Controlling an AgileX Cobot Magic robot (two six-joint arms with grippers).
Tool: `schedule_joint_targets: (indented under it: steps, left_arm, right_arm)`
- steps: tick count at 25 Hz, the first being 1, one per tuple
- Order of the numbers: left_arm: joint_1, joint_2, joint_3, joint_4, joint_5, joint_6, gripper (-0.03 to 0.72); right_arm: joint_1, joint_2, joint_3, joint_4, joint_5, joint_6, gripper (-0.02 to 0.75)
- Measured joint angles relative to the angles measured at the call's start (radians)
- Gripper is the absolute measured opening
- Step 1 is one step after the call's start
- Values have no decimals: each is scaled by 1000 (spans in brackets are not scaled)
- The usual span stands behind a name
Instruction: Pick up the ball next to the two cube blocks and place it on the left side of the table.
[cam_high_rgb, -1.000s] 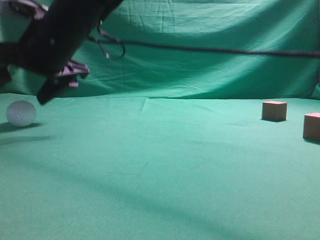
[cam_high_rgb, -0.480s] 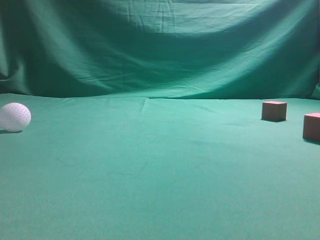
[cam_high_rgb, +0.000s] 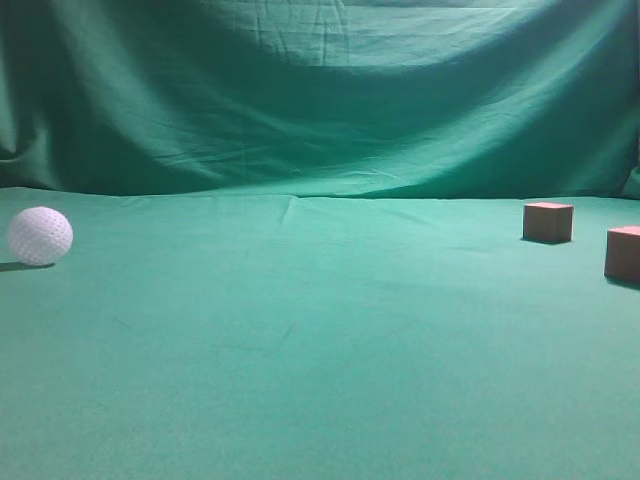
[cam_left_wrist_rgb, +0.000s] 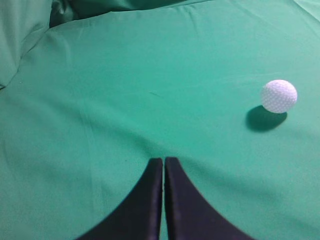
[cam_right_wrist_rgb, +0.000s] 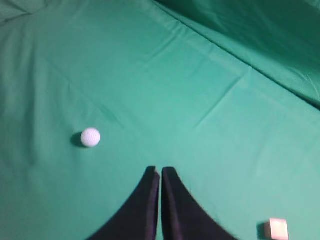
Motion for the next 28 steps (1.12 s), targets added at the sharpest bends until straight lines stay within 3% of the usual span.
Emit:
schedule_joint_targets:
  steps: [13,17,21,28]
  left_arm:
    - [0,0,0,0,0,0,0]
    - [0,0,0,0,0,0,0]
    - [0,0,0,0,0,0,0]
    - [0,0,0,0,0,0,0]
  right_arm:
    - [0,-532,528,-135,11,143,0]
    - [-17,-732,776,-174,-120,174,0]
    - [-131,-901,1059,-178,-333,177,0]
    - [-421,-1154,1491,-178,-751,179,0]
